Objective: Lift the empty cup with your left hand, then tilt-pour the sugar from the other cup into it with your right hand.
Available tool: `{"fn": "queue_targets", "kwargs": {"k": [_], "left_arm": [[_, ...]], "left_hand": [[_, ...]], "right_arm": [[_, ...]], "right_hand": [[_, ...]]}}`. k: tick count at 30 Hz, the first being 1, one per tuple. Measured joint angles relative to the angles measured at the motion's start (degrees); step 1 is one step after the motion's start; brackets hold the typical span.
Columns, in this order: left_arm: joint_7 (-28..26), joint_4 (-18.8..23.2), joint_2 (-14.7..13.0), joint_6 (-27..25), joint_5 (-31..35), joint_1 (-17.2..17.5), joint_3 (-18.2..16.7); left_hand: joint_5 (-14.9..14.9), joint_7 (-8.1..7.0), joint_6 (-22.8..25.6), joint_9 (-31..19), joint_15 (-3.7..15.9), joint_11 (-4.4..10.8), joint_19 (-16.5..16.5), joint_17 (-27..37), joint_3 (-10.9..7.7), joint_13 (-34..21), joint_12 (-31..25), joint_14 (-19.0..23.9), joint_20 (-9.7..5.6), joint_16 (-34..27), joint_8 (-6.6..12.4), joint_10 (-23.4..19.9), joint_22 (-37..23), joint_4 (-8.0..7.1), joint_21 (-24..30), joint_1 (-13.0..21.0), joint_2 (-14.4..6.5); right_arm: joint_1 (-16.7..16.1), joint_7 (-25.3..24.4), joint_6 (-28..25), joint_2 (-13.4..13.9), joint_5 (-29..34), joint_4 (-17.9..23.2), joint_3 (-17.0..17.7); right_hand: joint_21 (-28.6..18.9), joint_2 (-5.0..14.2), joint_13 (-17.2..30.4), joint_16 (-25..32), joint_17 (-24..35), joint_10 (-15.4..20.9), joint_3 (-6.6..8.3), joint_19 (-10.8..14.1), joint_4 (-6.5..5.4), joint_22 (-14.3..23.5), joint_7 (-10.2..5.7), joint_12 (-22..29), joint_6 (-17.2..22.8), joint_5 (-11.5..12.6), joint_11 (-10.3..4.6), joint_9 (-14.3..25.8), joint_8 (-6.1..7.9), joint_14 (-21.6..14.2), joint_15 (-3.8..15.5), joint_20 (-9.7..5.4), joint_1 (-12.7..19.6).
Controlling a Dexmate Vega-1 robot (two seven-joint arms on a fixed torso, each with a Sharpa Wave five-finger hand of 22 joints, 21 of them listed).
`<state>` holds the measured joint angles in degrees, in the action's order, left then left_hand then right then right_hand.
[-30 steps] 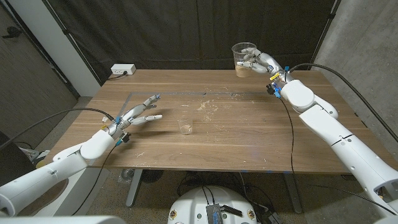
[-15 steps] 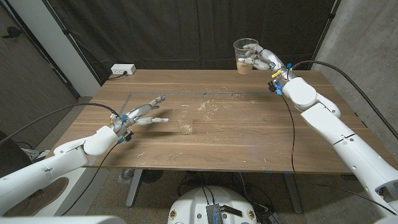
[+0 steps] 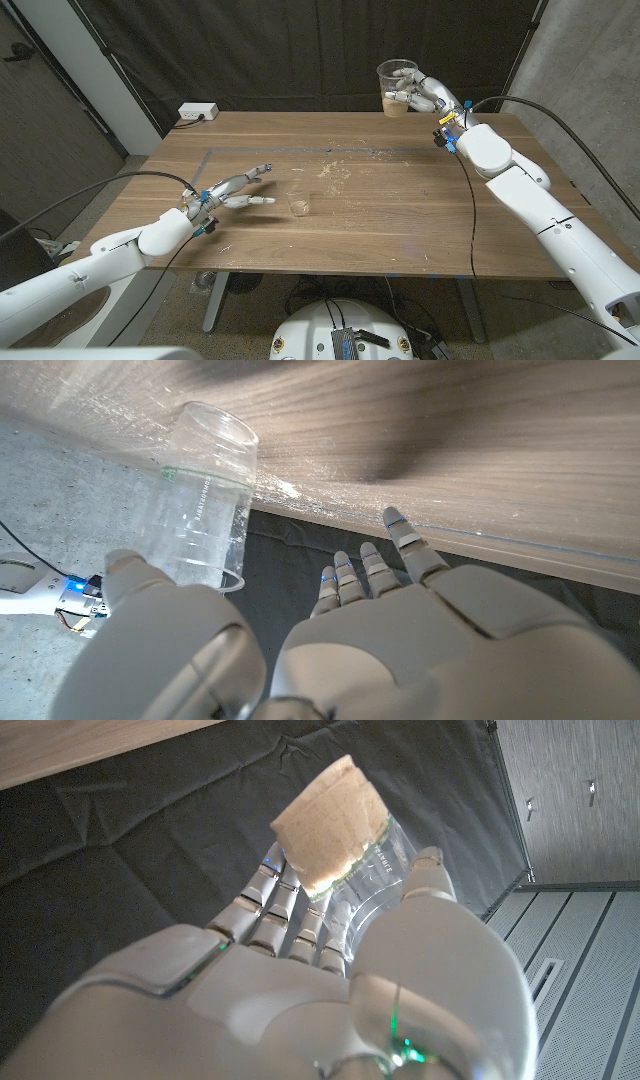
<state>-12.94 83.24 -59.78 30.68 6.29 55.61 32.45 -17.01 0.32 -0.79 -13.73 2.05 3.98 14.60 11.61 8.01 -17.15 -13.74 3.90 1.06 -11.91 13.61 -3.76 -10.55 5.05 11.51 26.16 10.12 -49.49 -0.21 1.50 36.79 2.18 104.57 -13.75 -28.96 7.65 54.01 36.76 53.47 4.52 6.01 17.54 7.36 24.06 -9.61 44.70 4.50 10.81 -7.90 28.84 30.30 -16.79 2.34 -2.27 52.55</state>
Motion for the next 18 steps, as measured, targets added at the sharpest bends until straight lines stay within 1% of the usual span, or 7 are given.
{"fn": "queue_targets", "kwargs": {"k": [3,4,5,7,9,12,18], "left_arm": [[0.3,-0.2,0.5,0.6,0.5,-0.4,0.4],[0.3,-0.2,0.6,0.7,0.6,-0.5,0.5],[0.3,-0.2,0.7,0.8,0.8,-0.6,0.6],[0.3,-0.2,0.9,1.0,1.1,-0.7,0.7],[0.3,0.0,1.1,1.1,1.2,-0.7,0.7],[0.2,0.4,1.3,1.2,1.8,-0.7,0.8],[0.1,1.1,1.9,1.0,3.1,-0.9,1.1]], "left_hand": [[0.0,0.24,0.2,0.0,0.00,-0.30,-0.2,0.1,0.37,-0.1,-0.3,0.6,-2.24,0.0,0.38,-0.3,0.0,-0.06,0.0,-0.1,-0.1],[0.0,0.45,0.4,0.0,0.00,-0.34,-0.3,0.2,0.55,-0.2,-0.3,0.6,-2.74,0.0,0.52,-0.3,0.0,0.07,0.0,-0.6,-0.6],[0.0,0.63,0.6,-0.2,0.00,-0.55,-0.5,0.3,0.76,-0.3,-0.3,0.6,-3.09,0.0,0.60,-0.6,0.0,0.00,0.0,-0.6,-0.6],[-0.3,0.56,1.0,-0.3,0.00,-0.39,-0.5,0.3,0.83,-0.3,-0.3,0.6,-3.12,0.0,0.80,-0.8,0.0,-0.07,0.0,-0.6,-0.6],[-0.5,0.69,1.3,-0.3,0.30,-0.39,-0.5,0.3,1.07,-0.3,-0.3,0.9,-3.12,0.0,0.81,-0.8,0.0,0.17,0.0,-0.4,-0.8],[-0.5,0.82,1.4,-0.3,0.07,-0.48,-0.5,0.3,1.31,-0.3,-0.7,1.1,-3.12,-0.5,0.99,-1.2,0.0,-0.07,0.0,-0.4,-0.8],[-0.5,1.00,1.6,-0.3,0.07,-0.50,-0.5,0.3,1.48,-0.6,-0.7,1.1,-3.12,-0.5,1.03,-1.3,0.2,0.09,0.0,-0.4,-0.8]], "right_arm": [[0.0,0.1,0.5,0.2,0.0,0.0,0.2],[0.0,0.1,0.6,0.2,0.0,0.1,0.2],[0.0,0.1,0.8,0.2,0.0,0.1,0.3],[-0.1,0.1,1.2,0.4,0.0,0.1,0.5],[-0.1,0.1,1.7,0.4,0.0,0.1,0.5],[-0.5,0.1,2.3,0.6,-0.1,0.2,0.9],[-1.9,0.0,3.6,1.2,-0.6,0.6,2.1]], "right_hand": [[0.0,-0.01,0.1,0.0,0.0,0.0,0.00,0.0,0.00,0.0,0.00,0.0,0.0,0.0,0.00,0.0,0.00,0.0,0.00,0.00,0.0],[0.0,-0.06,0.2,0.0,0.0,0.0,0.00,0.0,0.00,0.0,0.00,0.0,0.0,0.0,0.00,0.0,0.00,0.0,0.00,0.00,0.0],[0.0,-0.08,0.3,0.0,0.0,0.0,0.00,0.0,0.00,0.0,0.00,0.0,0.0,0.0,0.00,0.0,0.00,0.0,0.00,0.00,0.1],[-0.1,-0.08,0.3,0.0,0.0,0.0,0.01,0.0,-0.02,0.0,0.00,-0.1,0.0,0.0,0.00,0.0,0.00,0.0,0.00,0.00,0.1],[-0.3,-0.09,0.3,0.0,0.0,0.0,0.18,0.0,-0.18,0.0,0.00,-0.2,0.0,0.0,0.00,0.0,0.00,0.0,0.00,0.00,0.1],[-0.3,-0.09,0.3,-0.3,0.0,0.0,0.27,0.0,-0.27,0.0,0.00,0.0,0.0,0.0,0.00,0.0,0.00,0.0,0.00,0.00,0.1],[-0.5,-0.10,0.5,-0.5,0.2,0.0,0.33,0.0,-0.33,0.0,0.00,0.0,0.0,0.0,0.01,0.0,0.00,-0.6,-0.02,0.01,0.1]]}}
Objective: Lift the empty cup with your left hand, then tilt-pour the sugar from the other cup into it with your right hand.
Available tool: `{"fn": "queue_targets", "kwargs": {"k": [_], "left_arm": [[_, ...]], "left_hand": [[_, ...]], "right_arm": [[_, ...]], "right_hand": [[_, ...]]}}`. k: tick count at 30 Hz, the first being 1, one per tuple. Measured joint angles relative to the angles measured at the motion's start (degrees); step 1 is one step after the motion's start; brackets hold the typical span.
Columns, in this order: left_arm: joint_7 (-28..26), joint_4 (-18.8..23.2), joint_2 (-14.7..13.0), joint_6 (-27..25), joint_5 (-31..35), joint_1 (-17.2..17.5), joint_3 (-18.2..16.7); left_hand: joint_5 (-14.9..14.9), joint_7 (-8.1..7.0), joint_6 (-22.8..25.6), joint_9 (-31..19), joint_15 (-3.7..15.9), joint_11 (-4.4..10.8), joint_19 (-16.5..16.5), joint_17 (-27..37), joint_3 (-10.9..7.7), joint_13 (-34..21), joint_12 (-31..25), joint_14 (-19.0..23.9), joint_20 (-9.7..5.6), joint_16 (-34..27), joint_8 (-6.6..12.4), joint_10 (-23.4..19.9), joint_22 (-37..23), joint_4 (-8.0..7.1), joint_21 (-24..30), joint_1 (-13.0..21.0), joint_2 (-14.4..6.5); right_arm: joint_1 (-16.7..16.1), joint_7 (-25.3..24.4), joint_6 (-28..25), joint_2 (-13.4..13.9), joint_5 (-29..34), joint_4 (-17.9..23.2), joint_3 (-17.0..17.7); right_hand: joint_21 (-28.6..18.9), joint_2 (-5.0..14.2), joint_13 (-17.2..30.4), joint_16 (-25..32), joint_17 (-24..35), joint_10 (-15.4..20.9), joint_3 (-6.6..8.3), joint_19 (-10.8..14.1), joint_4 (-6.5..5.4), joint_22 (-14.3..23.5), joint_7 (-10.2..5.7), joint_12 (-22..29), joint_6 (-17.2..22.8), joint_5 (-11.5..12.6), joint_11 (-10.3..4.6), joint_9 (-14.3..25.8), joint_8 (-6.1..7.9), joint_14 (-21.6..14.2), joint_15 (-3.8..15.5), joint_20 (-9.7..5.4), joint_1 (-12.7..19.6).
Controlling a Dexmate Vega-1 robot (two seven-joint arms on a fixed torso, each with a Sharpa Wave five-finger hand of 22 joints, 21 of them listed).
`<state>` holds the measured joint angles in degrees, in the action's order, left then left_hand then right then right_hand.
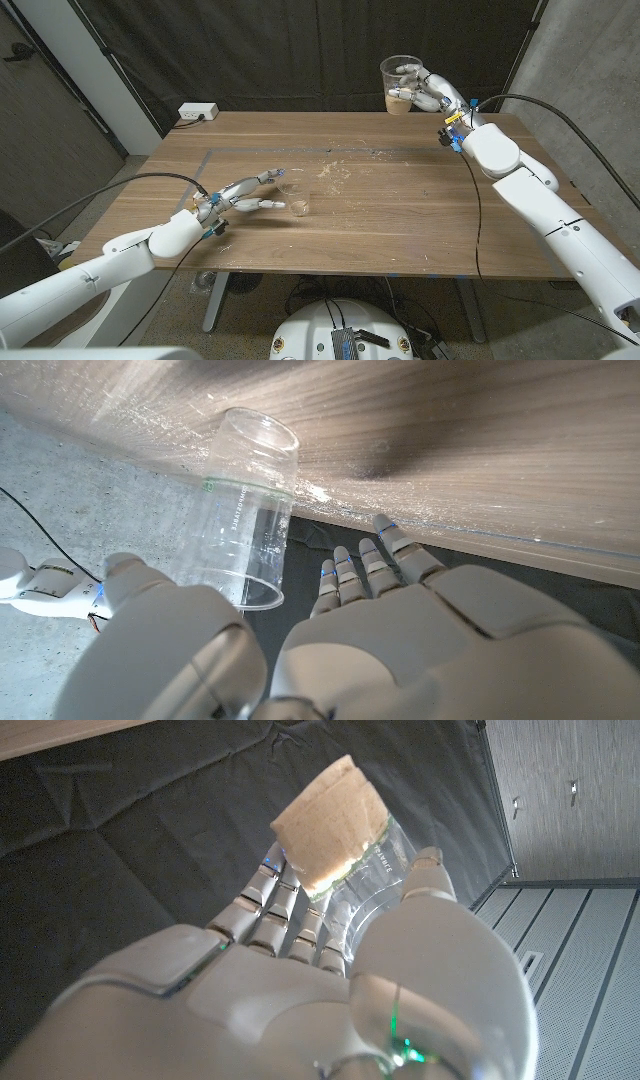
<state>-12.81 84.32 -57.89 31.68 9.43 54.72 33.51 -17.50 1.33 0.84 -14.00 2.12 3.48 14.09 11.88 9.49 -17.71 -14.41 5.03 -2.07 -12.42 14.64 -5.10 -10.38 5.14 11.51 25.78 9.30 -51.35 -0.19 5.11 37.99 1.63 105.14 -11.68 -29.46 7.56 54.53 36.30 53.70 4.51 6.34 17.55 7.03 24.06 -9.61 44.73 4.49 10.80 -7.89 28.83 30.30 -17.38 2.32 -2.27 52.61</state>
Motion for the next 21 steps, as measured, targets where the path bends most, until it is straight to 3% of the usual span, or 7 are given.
{"fn": "queue_targets", "kwargs": {"k": [5,11,13,17,18,21], "left_arm": [[0.3,0.2,0.7,-0.2,0.6,-0.4,0.4],[0.8,-2.4,2.9,0.8,0.7,-1.8,1.6],[1.2,-4.9,4.5,3.7,0.6,-3.0,2.3],[1.2,-9.2,6.9,3.7,0.6,-4.6,3.5],[1.5,-10.0,7.3,8.1,-0.2,-4.9,3.7],[1.7,-14.8,9.9,12.5,-1.3,-6.5,4.7]], "left_hand": [[0.0,0.00,0.0,0.0,0.00,0.00,-0.2,0.0,0.23,0.0,0.0,0.0,-0.20,0.0,0.00,0.0,0.0,-0.09,0.0,0.4,-0.4],[-0.3,0.21,0.8,-0.1,0.03,0.31,-0.2,0.0,0.48,-0.1,-0.4,0.8,-0.19,0.0,0.22,-0.7,0.0,0.00,0.0,0.4,-0.4],[-0.5,-0.13,1.4,-0.3,0.15,0.52,0.1,0.2,0.54,-0.3,-0.6,1.3,-0.20,-0.4,0.48,-1.3,0.0,0.07,0.0,0.5,-0.5],[-0.9,-0.76,2.5,-0.3,0.04,0.83,1.6,0.3,0.94,-0.5,-1.1,2.9,-0.29,-0.8,1.09,-2.5,0.0,0.01,0.4,1.2,-1.2],[-1.1,-0.69,2.8,-0.5,0.02,0.92,2.0,0.3,1.18,-0.5,-1.4,3.3,-0.28,-0.9,1.35,-3.0,0.0,0.24,0.7,1.4,-1.4],[-1.2,-1.05,3.7,-0.5,-0.06,1.10,2.9,0.3,1.34,-0.8,-1.8,4.7,-0.24,-1.4,1.90,-4.4,-0.1,0.40,0.8,2.0,-1.9]], "right_arm": [[-0.8,-0.1,1.3,0.4,-0.5,0.2,0.8],[-1.7,-0.3,2.7,0.8,-1.0,0.3,1.5],[-2.7,-0.4,3.2,1.2,-1.2,0.7,2.2],[-2.7,-0.6,3.8,1.2,-1.3,0.7,2.2],[-3.6,-0.6,3.8,1.6,-1.3,1.3,3.0],[-4.3,-0.7,4.2,1.8,-1.4,1.7,3.7]], "right_hand": [[0.0,0.01,0.3,0.0,0.0,0.2,0.00,0.0,0.00,0.0,0.00,0.0,0.0,-0.2,0.22,0.2,0.00,0.0,0.02,-0.01,0.0],[-0.3,0.02,0.3,0.0,0.4,0.7,-0.01,0.0,0.00,0.0,0.00,0.0,0.0,-0.2,0.17,0.3,0.00,0.0,0.02,-0.01,0.0],[-0.3,0.02,0.3,0.0,0.4,0.7,-0.01,0.0,0.00,0.0,0.00,0.0,0.0,-0.2,0.17,0.3,0.00,0.0,0.02,-0.01,0.0],[-0.3,0.08,0.5,0.0,0.4,0.7,-0.01,-0.2,0.00,0.0,0.00,0.0,0.0,-0.2,0.17,0.3,0.00,0.0,0.02,-0.20,-0.1],[-0.3,0.08,0.6,0.0,0.5,0.7,-0.01,-0.2,0.00,0.0,0.00,0.0,0.0,-0.2,0.17,0.3,0.00,0.0,0.02,-0.20,-0.1],[-0.3,0.08,0.6,0.0,0.6,0.7,-0.01,-0.2,0.00,0.0,0.21,0.0,0.2,-0.2,0.17,0.3,0.00,0.0,0.02,-0.20,-0.1]]}}
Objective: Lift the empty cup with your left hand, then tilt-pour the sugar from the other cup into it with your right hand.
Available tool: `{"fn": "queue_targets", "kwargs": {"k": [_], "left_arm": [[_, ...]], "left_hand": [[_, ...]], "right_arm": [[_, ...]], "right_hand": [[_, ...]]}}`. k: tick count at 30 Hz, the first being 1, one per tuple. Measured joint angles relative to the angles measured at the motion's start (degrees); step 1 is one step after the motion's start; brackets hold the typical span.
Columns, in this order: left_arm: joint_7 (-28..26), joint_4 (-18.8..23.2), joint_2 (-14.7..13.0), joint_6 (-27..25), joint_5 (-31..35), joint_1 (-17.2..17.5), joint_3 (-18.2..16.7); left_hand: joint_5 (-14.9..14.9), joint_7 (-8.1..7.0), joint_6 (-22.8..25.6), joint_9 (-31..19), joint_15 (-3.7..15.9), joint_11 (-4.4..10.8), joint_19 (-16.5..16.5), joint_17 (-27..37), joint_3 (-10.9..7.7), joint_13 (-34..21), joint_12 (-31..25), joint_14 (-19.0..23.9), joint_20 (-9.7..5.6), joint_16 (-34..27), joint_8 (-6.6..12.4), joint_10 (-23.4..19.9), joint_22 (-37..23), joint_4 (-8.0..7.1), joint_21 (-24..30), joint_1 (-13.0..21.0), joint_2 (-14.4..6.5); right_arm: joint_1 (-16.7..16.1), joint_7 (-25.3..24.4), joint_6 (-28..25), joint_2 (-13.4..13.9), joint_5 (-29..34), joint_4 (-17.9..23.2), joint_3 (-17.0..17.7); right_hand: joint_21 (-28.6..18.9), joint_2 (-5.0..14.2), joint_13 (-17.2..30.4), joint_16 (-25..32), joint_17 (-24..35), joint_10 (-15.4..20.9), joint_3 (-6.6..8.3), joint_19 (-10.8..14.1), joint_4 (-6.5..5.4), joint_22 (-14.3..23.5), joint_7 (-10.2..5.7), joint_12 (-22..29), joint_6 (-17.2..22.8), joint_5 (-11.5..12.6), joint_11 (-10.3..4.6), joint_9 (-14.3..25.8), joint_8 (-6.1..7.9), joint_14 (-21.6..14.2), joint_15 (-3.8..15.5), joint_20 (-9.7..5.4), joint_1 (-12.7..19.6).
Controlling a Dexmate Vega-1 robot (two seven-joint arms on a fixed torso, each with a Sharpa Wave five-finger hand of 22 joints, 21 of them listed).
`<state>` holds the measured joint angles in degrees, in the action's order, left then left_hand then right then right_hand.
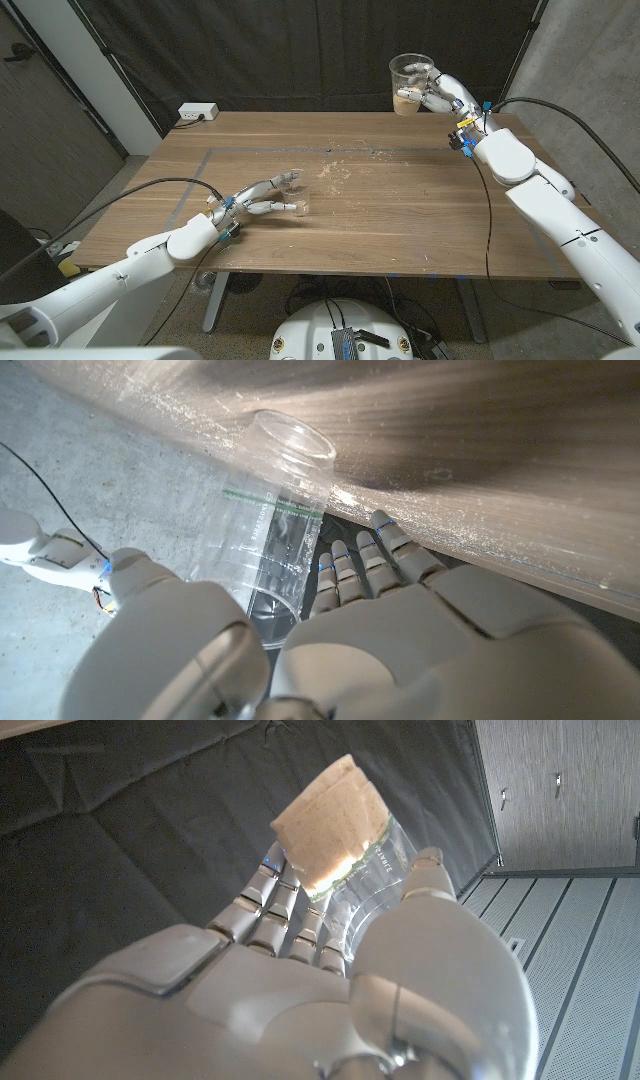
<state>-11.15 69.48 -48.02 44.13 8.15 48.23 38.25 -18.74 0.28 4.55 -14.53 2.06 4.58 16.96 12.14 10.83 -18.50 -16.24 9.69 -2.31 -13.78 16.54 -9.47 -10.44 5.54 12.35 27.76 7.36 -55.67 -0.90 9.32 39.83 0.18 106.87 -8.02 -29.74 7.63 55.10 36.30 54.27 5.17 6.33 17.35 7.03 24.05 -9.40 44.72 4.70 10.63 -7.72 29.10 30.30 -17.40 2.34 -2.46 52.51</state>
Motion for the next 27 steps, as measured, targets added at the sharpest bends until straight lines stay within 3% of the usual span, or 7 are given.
{"fn": "queue_targets", "kwargs": {"k": [7,10,11,14,17,23,27], "left_arm": [[0.7,-11.0,5.6,9.3,-2.6,-3.3,2.1],[0.7,-14.9,7.5,9.3,-2.6,-4.3,2.8],[1.7,-16.6,8.4,14.3,-4.7,-4.8,3.1],[2.3,-20.5,10.3,16.0,-5.8,-5.9,3.7],[5.1,-26.5,13.4,21.1,-10.4,-7.8,4.4],[9.8,-34.8,17.5,24.9,-16.3,-9.7,5.0],[13.3,-37.5,19.2,25.5,-20.0,-10.3,5.4]], "left_hand": [[-1.1,-0.90,1.3,-0.5,0.21,0.73,3.2,0.4,0.22,-0.8,-1.2,3.2,-0.04,-0.8,0.65,-2.1,-0.1,0.72,1.2,2.9,-0.8],[-1.3,-0.89,1.3,-0.7,0.24,0.71,4.8,0.5,0.06,-1.1,-1.9,4.2,-0.14,-0.9,1.07,-2.6,-0.1,1.03,1.8,4.3,-1.0],[-1.6,-0.90,1.3,-0.8,0.27,0.56,5.3,0.7,-0.10,-1.3,-2.2,4.8,-0.22,-0.9,1.07,-2.8,-0.1,1.19,1.9,4.9,-1.3],[-2.1,-0.90,1.3,-1.0,0.23,0.43,6.7,0.9,-0.28,-1.7,-2.6,5.6,-0.24,-1.3,1.22,-3.3,-0.4,1.85,2.5,6.7,-1.9],[-2.6,-0.73,1.5,-1.2,0.24,0.35,8.4,1.3,-0.75,-2.2,-3.3,7.5,-0.25,-1.7,1.32,-3.7,-0.4,2.32,2.9,8.6,-3.1],[-3.5,0.14,3.0,-1.8,0.35,-0.39,11.0,2.7,-0.97,-3.6,-5.5,11.8,-0.43,-3.3,2.09,-6.0,-0.8,2.53,4.0,11.5,-5.0],[-3.6,0.64,3.4,-2.1,0.47,-0.66,11.4,3.8,-0.97,-4.6,-6.7,13.4,-0.44,-3.9,2.11,-6.5,-1.1,2.53,4.3,12.2,-5.3]], "right_arm": [[-1.0,-0.1,0.8,0.3,-0.4,0.4,1.1],[-1.0,-0.1,1.2,0.3,-0.6,0.4,1.1],[-1.5,-0.1,1.4,0.5,-0.7,0.4,1.6],[-1.7,-0.1,1.8,0.5,-0.9,0.4,1.8],[-2.2,-0.1,2.3,0.6,-1.2,0.0,2.5],[-2.8,-0.1,3.2,0.7,-1.5,-0.2,3.1],[-3.2,-0.1,3.7,0.8,-1.8,-0.4,3.5]], "right_hand": [[0.0,-0.01,0.2,0.0,0.0,0.0,0.00,0.0,0.00,0.0,0.00,0.0,0.0,0.0,0.01,0.0,0.00,-0.5,-0.06,0.00,0.0],[-0.4,-0.01,0.2,0.0,0.0,0.0,0.00,0.0,0.00,0.0,0.00,0.0,0.0,0.0,0.01,0.0,0.00,-0.5,-0.06,0.00,0.0],[-0.4,-0.02,0.2,0.0,0.0,0.0,0.00,0.0,0.00,0.0,0.00,0.0,0.0,0.0,0.01,0.0,0.00,-0.5,-0.06,0.00,0.0],[-0.4,-0.07,0.2,-0.3,0.0,0.0,0.00,0.0,0.00,0.0,0.00,0.0,0.0,0.0,0.02,0.0,0.00,-0.5,-0.06,0.00,-0.1],[-0.4,-0.07,0.4,-0.4,0.2,0.0,0.00,0.0,0.00,0.0,0.00,0.0,0.0,0.0,-0.02,0.0,0.00,-0.5,-0.06,0.00,-0.1],[-0.6,-0.06,0.5,-0.4,0.3,0.2,-0.01,0.0,0.00,0.0,-0.32,-0.2,0.3,0.0,-0.19,0.0,0.00,-0.5,-0.06,0.00,0.0],[-0.6,0.02,0.5,-0.4,0.3,0.2,-0.01,0.0,0.00,0.0,-0.01,-0.2,0.6,0.0,-0.19,0.0,0.00,-0.5,-0.06,0.00,0.2]]}}
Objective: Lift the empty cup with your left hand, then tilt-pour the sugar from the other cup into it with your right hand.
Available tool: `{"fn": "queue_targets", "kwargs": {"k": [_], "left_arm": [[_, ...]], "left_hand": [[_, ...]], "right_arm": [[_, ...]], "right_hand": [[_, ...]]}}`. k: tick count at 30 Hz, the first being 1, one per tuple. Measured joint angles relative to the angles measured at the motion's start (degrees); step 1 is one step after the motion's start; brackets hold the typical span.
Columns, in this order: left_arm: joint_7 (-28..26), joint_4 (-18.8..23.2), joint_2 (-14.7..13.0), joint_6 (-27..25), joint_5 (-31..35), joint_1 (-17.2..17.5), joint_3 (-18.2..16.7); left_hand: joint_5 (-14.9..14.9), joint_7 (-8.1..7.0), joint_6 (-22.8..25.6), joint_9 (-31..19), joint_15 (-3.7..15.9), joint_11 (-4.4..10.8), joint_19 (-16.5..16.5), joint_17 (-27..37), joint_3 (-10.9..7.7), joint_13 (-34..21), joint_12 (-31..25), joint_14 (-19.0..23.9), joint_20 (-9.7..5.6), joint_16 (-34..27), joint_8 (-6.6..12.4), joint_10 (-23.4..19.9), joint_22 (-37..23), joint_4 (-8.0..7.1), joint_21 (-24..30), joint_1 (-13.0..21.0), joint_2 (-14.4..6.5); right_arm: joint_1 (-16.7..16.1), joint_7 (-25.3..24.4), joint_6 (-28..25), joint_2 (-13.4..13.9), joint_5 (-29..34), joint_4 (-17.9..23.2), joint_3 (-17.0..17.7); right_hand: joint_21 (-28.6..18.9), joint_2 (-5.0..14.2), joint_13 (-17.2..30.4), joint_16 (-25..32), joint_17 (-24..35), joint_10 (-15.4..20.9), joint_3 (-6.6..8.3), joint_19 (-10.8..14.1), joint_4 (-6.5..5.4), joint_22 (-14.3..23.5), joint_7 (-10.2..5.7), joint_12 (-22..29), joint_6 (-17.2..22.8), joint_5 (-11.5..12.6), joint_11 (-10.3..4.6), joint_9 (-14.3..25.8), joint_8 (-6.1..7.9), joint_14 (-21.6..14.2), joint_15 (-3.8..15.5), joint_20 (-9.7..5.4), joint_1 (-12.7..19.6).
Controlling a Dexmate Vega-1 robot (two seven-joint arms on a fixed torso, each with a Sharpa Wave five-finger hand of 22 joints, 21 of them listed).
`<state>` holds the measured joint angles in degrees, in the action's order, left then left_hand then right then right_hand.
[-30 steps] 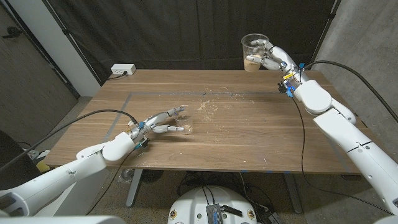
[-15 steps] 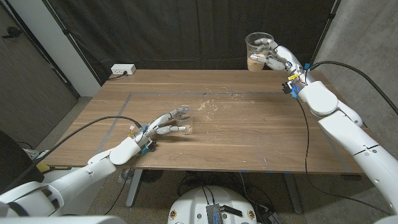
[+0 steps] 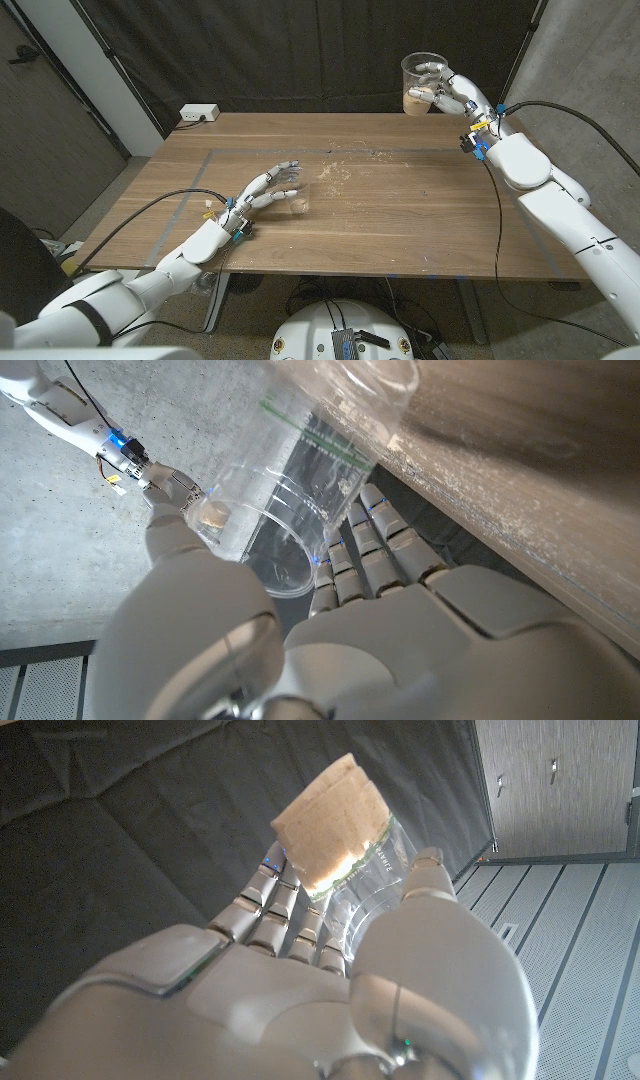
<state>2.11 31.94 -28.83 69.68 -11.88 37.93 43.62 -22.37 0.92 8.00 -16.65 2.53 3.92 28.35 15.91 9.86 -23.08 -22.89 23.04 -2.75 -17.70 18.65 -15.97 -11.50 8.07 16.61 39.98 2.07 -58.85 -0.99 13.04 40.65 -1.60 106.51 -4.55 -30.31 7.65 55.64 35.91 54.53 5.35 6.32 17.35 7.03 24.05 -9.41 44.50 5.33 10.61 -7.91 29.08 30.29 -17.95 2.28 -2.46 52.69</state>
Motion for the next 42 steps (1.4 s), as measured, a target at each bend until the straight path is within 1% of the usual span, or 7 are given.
{"fn": "queue_targets", "kwargs": {"k": [4,12,15,19,28,35,42], "left_arm": [[1.7,0.8,-0.2,-1.0,-1.8,0.2,0.4],[3.9,10.4,-4.8,-10.4,-4.6,3.1,0.4],[5.0,14.6,-6.2,-18.6,-6.2,3.8,0.7],[5.2,17.8,-6.6,-21.8,-7.2,3.9,1.0],[7.4,17.3,-5.2,-22.0,-8.4,3.1,1.6],[7.8,14.7,-3.9,-21.5,-8.5,2.2,1.5],[9.2,16.6,-4.3,-19.2,-8.9,2.7,1.0]], "left_hand": [[0.0,0.65,-0.7,-0.3,-0.07,-1.01,-0.9,1.1,0.57,-0.9,-0.4,-1.8,0.21,0.5,-0.05,1.3,-0.1,-0.57,0.0,0.2,-0.2],[0.0,2.25,-1.1,-0.8,-0.09,-1.95,-1.4,2.7,1.92,-2.4,-1.3,-3.4,0.73,1.2,-0.70,3.2,-0.1,-1.29,0.0,0.2,-0.2],[0.0,1.99,2.0,-1.1,0.18,-1.37,0.0,3.7,2.15,-3.3,-3.4,0.0,0.28,0.2,0.22,0.0,-0.1,-1.51,0.0,1.7,-1.7],[0.0,1.45,7.5,-1.8,1.18,0.44,2.7,5.2,1.95,-5.0,-7.5,4.8,-0.22,-1.4,2.21,-5.7,-0.1,-1.32,1.4,5.0,-3.8],[0.0,-0.48,13.7,-2.7,1.04,2.94,4.1,6.7,1.97,-6.9,-11.1,11.1,-0.59,-3.3,4.51,-10.3,-1.3,-0.85,2.7,7.5,-5.3],[0.0,-0.99,15.2,-3.2,0.52,3.24,4.9,7.3,1.90,-7.6,-11.9,12.4,-0.40,-3.4,5.53,-11.6,-1.7,-0.78,3.3,9.0,-5.6],[0.0,-1.05,15.6,-3.4,0.53,3.26,5.1,7.6,1.90,-8.0,-12.3,13.0,-0.22,-3.6,5.74,-11.8,-1.8,-0.78,3.8,9.3,-5.9]], "right_arm": [[-0.3,0.0,0.6,0.0,-0.2,0.0,0.3],[-1.1,0.0,1.9,0.1,-0.8,-0.1,1.0],[-1.6,-0.1,2.1,0.1,-0.9,-0.1,1.4],[-1.9,-0.1,2.1,0.1,-1.0,0.2,1.6],[-1.9,-0.1,1.2,0.0,-1.0,0.6,1.7],[-1.9,-0.1,0.8,0.0,-1.2,0.6,1.7],[-1.5,0.3,0.1,-0.2,-1.6,0.3,1.8]], "right_hand": [[-0.2,0.00,0.2,0.0,0.0,0.3,0.00,0.0,0.00,0.0,0.00,0.0,0.0,0.0,0.31,0.0,0.00,-0.2,0.18,0.00,0.0],[-0.3,0.01,0.2,0.0,0.3,0.9,0.00,0.0,0.00,0.0,-0.01,-0.1,0.6,0.0,0.31,0.0,0.00,-0.4,-0.03,0.00,0.0],[-0.3,0.09,0.4,-0.3,0.3,1.2,0.00,0.0,0.01,0.0,-0.01,-0.2,0.6,0.0,0.00,0.0,0.00,-0.8,0.09,0.00,0.1],[-0.3,0.17,0.5,-0.3,0.3,1.2,0.51,0.0,0.15,0.0,-0.14,0.0,0.8,0.0,0.00,0.0,0.00,-0.9,0.08,0.00,0.0],[-0.7,0.35,0.8,-0.5,0.3,1.2,0.59,-0.2,0.08,-0.1,-0.31,0.0,0.9,0.0,0.00,0.0,0.00,-0.9,0.08,0.21,-0.2],[-0.9,0.47,0.8,-0.8,0.5,1.2,0.58,-0.2,0.08,-0.2,-0.30,0.0,0.9,0.0,0.01,0.0,-0.01,-0.9,0.08,0.21,-0.3],[-0.9,0.46,1.0,-0.8,0.5,1.2,0.57,-0.2,0.08,-0.2,-0.30,0.0,0.9,0.0,0.01,0.3,-0.01,-0.9,0.08,0.21,-0.3]]}}
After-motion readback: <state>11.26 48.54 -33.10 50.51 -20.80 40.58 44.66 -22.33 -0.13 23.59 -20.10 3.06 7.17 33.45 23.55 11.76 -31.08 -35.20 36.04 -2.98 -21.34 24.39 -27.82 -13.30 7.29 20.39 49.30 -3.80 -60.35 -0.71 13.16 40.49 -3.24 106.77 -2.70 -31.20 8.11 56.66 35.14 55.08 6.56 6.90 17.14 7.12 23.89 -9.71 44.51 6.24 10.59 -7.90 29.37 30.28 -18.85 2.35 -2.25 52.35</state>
